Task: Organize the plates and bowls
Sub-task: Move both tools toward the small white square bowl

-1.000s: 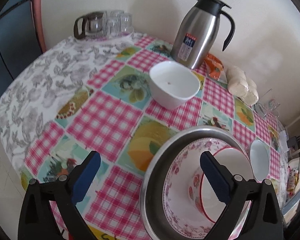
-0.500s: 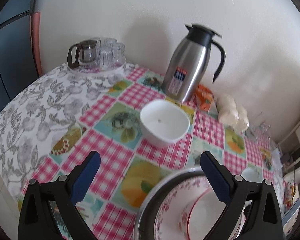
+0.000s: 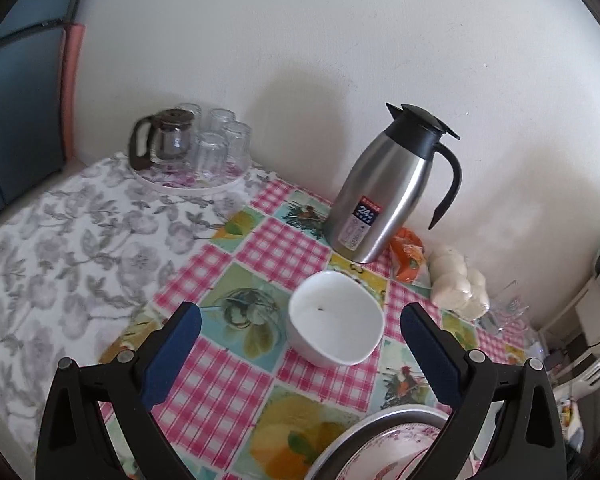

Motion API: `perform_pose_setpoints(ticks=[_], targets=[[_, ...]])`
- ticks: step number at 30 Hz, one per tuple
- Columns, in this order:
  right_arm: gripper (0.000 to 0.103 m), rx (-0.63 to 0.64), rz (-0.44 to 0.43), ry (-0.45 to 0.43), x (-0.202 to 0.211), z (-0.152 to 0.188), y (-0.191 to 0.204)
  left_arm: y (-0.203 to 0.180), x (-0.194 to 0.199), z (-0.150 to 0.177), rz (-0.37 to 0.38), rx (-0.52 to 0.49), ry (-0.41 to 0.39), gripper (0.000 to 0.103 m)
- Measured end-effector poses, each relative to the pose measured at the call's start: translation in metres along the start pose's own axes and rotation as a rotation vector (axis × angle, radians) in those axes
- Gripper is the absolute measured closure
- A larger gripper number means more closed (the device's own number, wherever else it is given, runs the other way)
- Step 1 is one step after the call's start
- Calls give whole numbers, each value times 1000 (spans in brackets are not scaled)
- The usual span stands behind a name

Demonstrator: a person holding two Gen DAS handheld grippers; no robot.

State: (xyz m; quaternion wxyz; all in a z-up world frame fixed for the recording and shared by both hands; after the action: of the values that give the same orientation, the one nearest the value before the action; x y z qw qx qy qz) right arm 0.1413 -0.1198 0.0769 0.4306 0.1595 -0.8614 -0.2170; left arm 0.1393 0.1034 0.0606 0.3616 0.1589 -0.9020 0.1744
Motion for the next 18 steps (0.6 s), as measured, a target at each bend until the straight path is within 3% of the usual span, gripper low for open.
perform_pose_setpoints(ticks=[3,9,13,18], targets=[[0,-2,0,19,-14,-11,10,6,-16,-4,47,39,41,3],[1,-19,33,94,-54,-24,16,16,-53,-5,26,72,121,3],[13,-23,66,160,-87,-26,14,19,-73,-4,32,75,147,4],[21,-41,87,218,-122,-24,10,11,-94,1,62,53,180,4]])
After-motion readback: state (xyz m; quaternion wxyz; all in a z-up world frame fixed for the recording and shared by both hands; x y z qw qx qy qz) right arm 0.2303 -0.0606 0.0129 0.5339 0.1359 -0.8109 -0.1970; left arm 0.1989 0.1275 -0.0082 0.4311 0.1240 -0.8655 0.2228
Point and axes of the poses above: each gripper's, at about its wrist camera, not at the fingertips, and x roughly against the way its jaws point, y to its left, z to its underside, the point moved 4 cm from there along -x, roughly the way its jaws point, and after that the axes turned 13 degrees about -z, right-handed, at the moved point
